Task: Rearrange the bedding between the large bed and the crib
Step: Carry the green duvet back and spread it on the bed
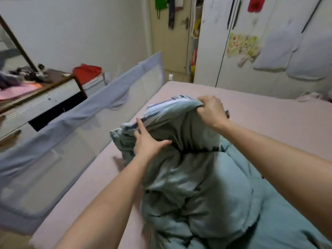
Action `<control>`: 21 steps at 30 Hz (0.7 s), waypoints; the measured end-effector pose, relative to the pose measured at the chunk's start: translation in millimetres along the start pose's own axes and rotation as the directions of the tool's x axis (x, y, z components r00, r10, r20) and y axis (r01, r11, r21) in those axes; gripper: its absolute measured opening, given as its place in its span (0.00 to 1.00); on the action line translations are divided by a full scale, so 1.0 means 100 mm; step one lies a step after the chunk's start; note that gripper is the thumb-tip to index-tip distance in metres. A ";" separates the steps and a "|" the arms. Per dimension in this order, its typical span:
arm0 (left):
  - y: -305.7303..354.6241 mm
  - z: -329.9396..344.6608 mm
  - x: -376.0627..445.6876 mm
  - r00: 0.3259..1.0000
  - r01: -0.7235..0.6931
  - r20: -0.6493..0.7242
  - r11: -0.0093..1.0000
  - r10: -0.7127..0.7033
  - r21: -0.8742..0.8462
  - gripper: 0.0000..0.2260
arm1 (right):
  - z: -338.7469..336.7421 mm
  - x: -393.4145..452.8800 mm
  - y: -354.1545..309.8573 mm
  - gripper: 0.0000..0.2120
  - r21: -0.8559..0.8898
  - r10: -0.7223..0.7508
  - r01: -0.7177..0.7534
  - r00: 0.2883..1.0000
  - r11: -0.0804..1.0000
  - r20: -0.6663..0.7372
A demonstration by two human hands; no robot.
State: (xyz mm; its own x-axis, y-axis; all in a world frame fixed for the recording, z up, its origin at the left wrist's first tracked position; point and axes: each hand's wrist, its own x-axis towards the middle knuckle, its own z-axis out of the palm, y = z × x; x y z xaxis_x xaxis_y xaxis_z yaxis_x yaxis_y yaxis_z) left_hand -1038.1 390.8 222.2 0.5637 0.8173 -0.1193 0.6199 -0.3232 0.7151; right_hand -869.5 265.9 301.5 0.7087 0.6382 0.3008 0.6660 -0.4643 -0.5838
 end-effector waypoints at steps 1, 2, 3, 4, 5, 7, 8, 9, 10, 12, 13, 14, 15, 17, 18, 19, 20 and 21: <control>0.10 -0.02 0.10 0.997 -0.055 -0.054 0.997 0.058 0.062 0.64 | 0.02 -0.07 0.06 0.09 -0.023 -0.040 0.041 0.998 0.999 0.049; 0.18 -0.02 0.23 0.991 -0.120 -0.033 0.977 0.128 0.175 0.62 | 0.05 -0.12 0.12 0.07 -0.031 -0.074 0.077 0.993 0.997 0.088; 0.18 -0.01 0.34 0.982 -0.186 0.049 0.934 0.180 0.305 0.59 | 0.13 -0.21 0.15 0.05 0.005 -0.107 0.107 0.987 0.994 0.123; 0.18 0.02 0.47 0.964 -0.264 0.156 0.867 0.217 0.423 0.53 | 0.20 -0.27 0.18 0.04 0.056 -0.120 0.113 0.984 0.992 0.133; 0.15 0.07 0.58 0.941 -0.327 0.251 0.806 0.228 0.493 0.44 | 0.27 -0.31 0.19 0.05 0.107 -0.116 0.101 0.984 0.989 0.137; 0.07 0.14 0.70 0.903 -0.408 0.352 0.749 0.246 0.522 0.23 | 0.47 -0.32 0.23 0.07 0.133 -0.062 0.041 0.986 0.990 0.157; 0.05 0.14 0.69 0.881 -0.443 0.395 0.748 0.262 0.493 0.18 | 0.55 -0.31 0.26 0.08 0.077 -0.035 0.020 0.980 0.997 0.196; 0.02 0.12 0.70 0.845 -0.487 0.453 0.757 0.282 0.437 0.16 | 0.65 -0.25 0.32 0.09 -0.024 -0.008 0.014 0.968 1.000 0.253; -0.01 0.09 0.71 0.799 -0.536 0.518 0.752 0.306 0.384 0.15 | 0.73 -0.19 0.39 0.11 -0.139 0.026 0.023 0.941 0.990 0.337; -0.11 0.04 0.80 0.683 -0.624 0.661 0.719 0.310 0.308 0.10 | 0.92 -0.03 0.51 0.28 -0.296 0.131 0.025 0.858 0.955 0.496; -0.12 0.06 0.81 0.631 -0.658 0.709 0.702 0.315 0.273 0.09 | 0.97 0.01 0.57 0.38 -0.344 0.188 0.012 0.819 0.939 0.543; -0.18 0.07 0.88 0.589 -0.682 0.744 0.688 0.315 0.249 0.11 | 1.09 0.09 0.61 0.46 -0.393 0.241 0.007 0.780 0.920 0.578; -0.24 0.10 0.97 0.556 -0.699 0.772 0.675 0.306 0.236 0.13 | 1.21 0.17 0.63 0.53 -0.439 0.276 0.019 0.753 0.898 0.597; -0.33 0.16 1.12 0.534 -0.707 0.795 0.668 0.288 0.233 0.18 | 1.43 0.30 0.67 0.58 -0.508 0.337 0.042 0.702 0.860 0.628; -0.37 0.17 1.24 0.544 -0.707 0.789 0.661 0.284 0.250 0.20 | 1.58 0.38 0.70 0.60 -0.517 0.371 0.028 0.664 0.855 0.649; -0.42 0.18 1.36 0.559 -0.710 0.776 0.653 0.293 0.264 0.20 | 1.72 0.43 0.72 0.61 -0.519 0.396 0.010 0.635 0.855 0.664; -0.47 0.20 1.48 0.582 -0.699 0.757 0.658 0.298 0.279 0.19 | 1.85 0.47 0.74 0.63 -0.513 0.417 -0.016 0.607 0.858 0.677; -0.54 0.25 1.62 0.600 -0.685 0.741 0.672 0.302 0.281 0.18 | 2.02 0.51 0.77 0.65 -0.509 0.440 -0.051 0.581 0.859 0.685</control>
State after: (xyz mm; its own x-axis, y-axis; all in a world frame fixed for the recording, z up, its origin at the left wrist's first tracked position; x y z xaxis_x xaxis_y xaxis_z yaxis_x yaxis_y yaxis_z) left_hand -966.7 529.3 147.3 0.9298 0.0389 -0.3660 0.1834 -0.9112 0.3689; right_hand -829.3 386.3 119.8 0.5448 0.5871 -0.5988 0.6548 -0.7439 -0.1336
